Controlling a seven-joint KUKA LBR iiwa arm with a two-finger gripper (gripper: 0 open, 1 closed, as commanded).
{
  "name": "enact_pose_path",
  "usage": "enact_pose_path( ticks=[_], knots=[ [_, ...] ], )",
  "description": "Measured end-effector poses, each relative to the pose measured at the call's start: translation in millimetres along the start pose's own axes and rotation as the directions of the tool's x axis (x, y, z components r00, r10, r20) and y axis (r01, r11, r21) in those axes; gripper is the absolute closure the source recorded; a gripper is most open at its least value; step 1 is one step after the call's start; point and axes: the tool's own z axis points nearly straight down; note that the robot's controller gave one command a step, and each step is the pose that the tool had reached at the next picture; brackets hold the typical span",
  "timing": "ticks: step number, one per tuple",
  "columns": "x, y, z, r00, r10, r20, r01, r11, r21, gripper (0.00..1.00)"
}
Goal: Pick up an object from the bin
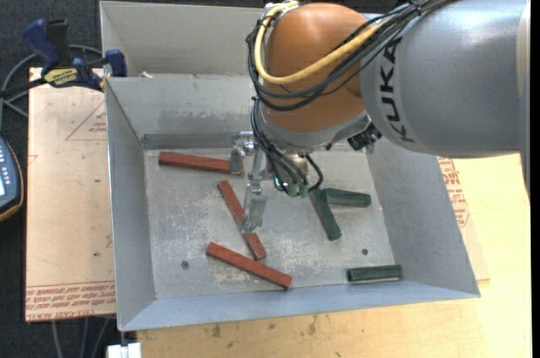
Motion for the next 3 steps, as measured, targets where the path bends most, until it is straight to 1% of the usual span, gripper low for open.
enact_pose_path(
  ticks=[1,2,3],
  knots=[
    [34.6,-86.7,95.9,1.000,-0.003,-0.003,0.003,1.000,0.004,0.00],
    [34.2,15.3,163.3,0.922,-0.388,0.006,0.388,0.922,0.000,0.00],
    [22.2,-68.4,154.2,0.944,-0.329,0.006,0.329,0.944,0.005,0.00]
  ],
)
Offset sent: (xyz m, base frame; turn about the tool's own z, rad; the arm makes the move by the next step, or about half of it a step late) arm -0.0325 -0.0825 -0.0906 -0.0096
